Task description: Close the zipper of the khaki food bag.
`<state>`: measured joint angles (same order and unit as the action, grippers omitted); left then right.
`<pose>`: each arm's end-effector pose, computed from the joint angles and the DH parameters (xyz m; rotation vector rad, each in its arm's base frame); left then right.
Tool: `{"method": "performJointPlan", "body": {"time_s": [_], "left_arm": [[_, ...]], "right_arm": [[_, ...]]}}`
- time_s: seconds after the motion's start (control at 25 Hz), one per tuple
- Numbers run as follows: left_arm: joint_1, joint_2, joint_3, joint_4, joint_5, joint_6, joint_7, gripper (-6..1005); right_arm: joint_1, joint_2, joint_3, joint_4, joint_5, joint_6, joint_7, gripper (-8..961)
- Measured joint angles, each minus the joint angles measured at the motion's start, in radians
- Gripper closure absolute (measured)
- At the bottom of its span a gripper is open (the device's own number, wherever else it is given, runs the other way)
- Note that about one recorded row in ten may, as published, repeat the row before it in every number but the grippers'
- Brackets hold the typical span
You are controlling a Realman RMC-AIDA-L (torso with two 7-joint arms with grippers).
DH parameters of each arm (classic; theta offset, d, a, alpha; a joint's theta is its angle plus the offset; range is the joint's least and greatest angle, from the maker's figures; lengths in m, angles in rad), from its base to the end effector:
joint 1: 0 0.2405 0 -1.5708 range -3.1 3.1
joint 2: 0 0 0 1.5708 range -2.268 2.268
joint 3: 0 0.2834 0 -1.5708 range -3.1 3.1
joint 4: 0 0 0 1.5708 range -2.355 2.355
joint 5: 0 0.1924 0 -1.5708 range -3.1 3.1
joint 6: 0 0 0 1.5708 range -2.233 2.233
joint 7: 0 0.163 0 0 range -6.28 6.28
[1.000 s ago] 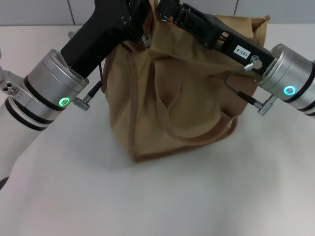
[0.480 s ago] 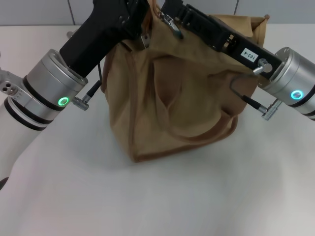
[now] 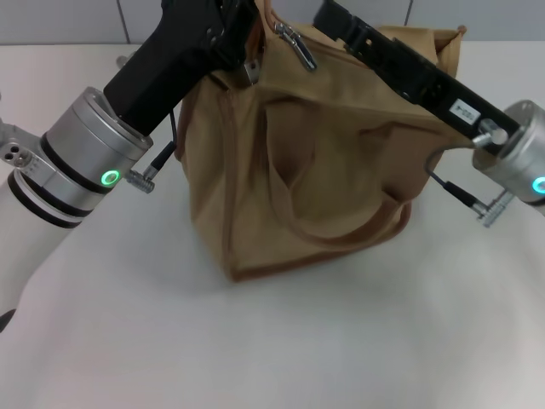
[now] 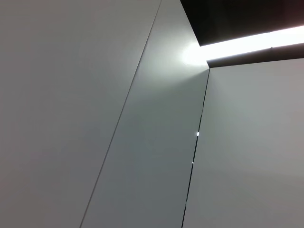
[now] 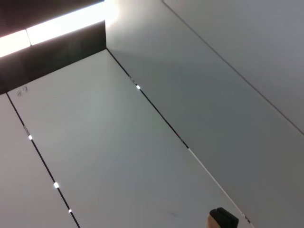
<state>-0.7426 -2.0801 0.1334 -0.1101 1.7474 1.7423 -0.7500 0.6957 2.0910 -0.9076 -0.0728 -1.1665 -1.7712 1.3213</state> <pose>-0.1597 0.3510 -0.0342 -2.0723 -0.3865 -1.7066 0.1698 0.3358 -0.0381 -2.3413 0.9052 1.8294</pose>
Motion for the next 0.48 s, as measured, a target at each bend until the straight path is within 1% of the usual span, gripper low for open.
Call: {"method": "performJointPlan", "body": {"time_s": [0.04, 0.08, 0.16, 0.48], "left_arm": [[0.001, 0.0, 0.0, -0.001, 0.0, 0.001, 0.0, 977], [0.001, 0.0, 0.0, -0.003, 0.0, 0.001, 0.0, 977], [0.002, 0.0, 0.0, -0.004, 0.002, 0.002, 0.0, 977], [-0.001, 0.0, 0.0, -0.006, 0.004, 0.003, 0.0, 978]], "right_arm": [[-0.018, -0.002, -0.007, -0.01, -0.003, -0.002, 0.022, 457], [-0.018, -0.002, -0.007, -0.01, -0.003, -0.002, 0.022, 457], [-0.042, -0.003, -0.014, -0.018, -0.006, 0.008, 0.044, 457], [-0.049, -0.003, -0.018, -0.017, -0.045, 0.037, 0.065, 456]]}}
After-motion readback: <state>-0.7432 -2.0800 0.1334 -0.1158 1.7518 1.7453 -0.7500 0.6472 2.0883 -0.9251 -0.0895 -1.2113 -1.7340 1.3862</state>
